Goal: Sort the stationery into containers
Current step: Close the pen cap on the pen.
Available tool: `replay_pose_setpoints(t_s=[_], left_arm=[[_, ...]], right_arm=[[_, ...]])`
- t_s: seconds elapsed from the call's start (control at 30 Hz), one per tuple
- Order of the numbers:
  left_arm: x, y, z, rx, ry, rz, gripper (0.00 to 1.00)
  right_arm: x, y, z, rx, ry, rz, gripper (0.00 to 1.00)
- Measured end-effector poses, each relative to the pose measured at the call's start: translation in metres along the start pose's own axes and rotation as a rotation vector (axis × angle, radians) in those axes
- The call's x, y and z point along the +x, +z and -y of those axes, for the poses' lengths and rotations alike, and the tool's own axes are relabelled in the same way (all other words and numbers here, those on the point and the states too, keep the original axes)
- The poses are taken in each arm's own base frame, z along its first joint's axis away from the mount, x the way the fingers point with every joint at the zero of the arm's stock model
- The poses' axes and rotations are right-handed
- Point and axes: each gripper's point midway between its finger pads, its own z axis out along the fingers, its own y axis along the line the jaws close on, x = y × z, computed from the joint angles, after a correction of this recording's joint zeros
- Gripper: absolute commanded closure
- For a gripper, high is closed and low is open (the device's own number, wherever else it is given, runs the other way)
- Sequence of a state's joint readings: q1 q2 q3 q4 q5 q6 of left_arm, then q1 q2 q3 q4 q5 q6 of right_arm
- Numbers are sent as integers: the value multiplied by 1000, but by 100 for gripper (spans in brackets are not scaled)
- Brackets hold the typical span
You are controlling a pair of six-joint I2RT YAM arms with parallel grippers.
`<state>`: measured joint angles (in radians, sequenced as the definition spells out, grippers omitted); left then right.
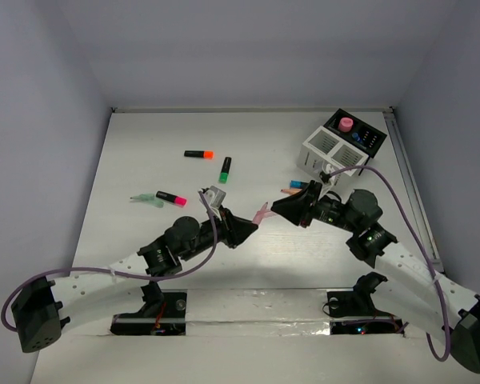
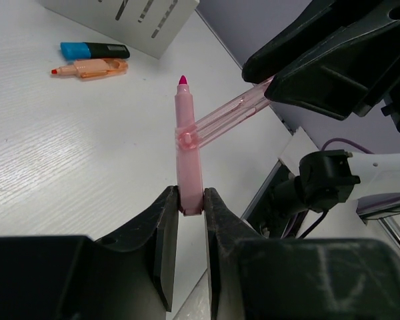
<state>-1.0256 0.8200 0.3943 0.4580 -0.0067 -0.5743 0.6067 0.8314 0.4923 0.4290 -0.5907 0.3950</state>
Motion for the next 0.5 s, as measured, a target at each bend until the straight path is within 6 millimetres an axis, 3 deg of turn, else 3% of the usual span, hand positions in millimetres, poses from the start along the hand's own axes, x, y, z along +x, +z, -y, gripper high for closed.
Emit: replay_pose_setpoints(t_s=[0.17,0.5], left_arm=[[1,-1,4,40,-1,-3,100],[12,-9,8,100,1,-37,100]], right_arm=[[-5,2,5,31,11,19,98],[-13,32,9,-28,33,-26,98]])
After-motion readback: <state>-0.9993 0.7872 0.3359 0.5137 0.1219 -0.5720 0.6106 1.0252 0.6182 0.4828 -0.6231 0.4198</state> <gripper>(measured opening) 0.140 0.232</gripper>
